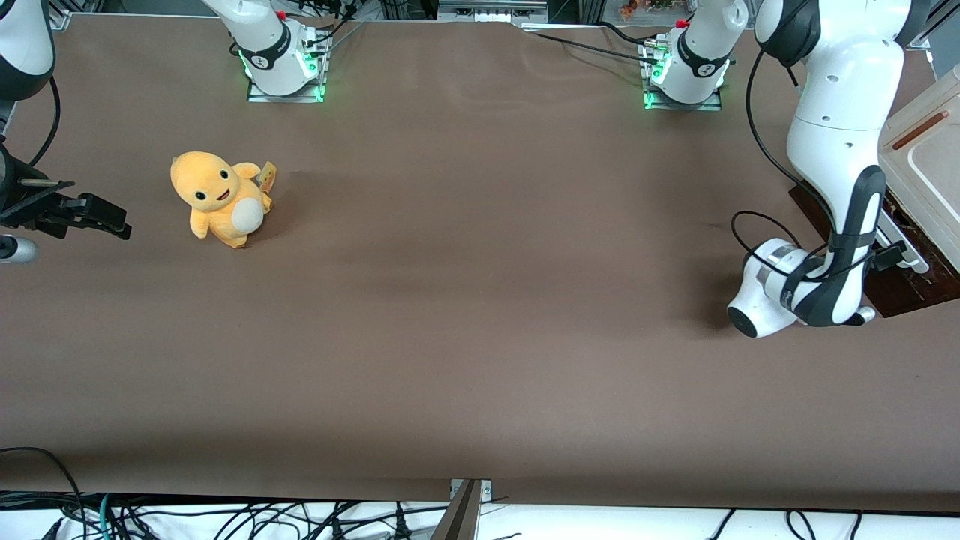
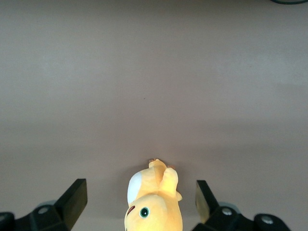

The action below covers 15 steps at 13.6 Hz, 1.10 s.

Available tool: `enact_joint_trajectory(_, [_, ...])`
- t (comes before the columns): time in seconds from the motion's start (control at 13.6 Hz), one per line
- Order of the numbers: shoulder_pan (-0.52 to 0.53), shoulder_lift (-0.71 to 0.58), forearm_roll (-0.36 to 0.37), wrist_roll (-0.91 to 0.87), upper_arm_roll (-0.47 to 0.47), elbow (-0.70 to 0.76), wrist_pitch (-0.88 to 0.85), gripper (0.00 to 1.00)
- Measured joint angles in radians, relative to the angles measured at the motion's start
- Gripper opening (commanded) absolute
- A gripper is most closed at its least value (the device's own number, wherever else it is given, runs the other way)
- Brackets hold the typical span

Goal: Open lower drawer with left arm only
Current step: 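Lower the left gripper around the white handle and close it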

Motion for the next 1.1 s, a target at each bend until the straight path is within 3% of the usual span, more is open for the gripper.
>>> enact_joint_trajectory(0.51, [0.009,0.016,0.029,-0.003,0.000,0.002,0.004,0.48])
enact_joint_trajectory(0.73, [0.009,0.018,0.029,-0.003,0.000,0.002,0.005,0.33])
enact_joint_trajectory(0.88, [0.009,0.018,0.030,-0.003,0.000,0.004,0.005,0.30])
enact_joint_trajectory(0.95, [0.008,0.018,0.031,-0.003,-0.001,0.007,0.005,0.23])
enact_joint_trajectory(1.1, [0.007,0.018,0.031,-0.003,-0.001,0.014,0.003,0.19])
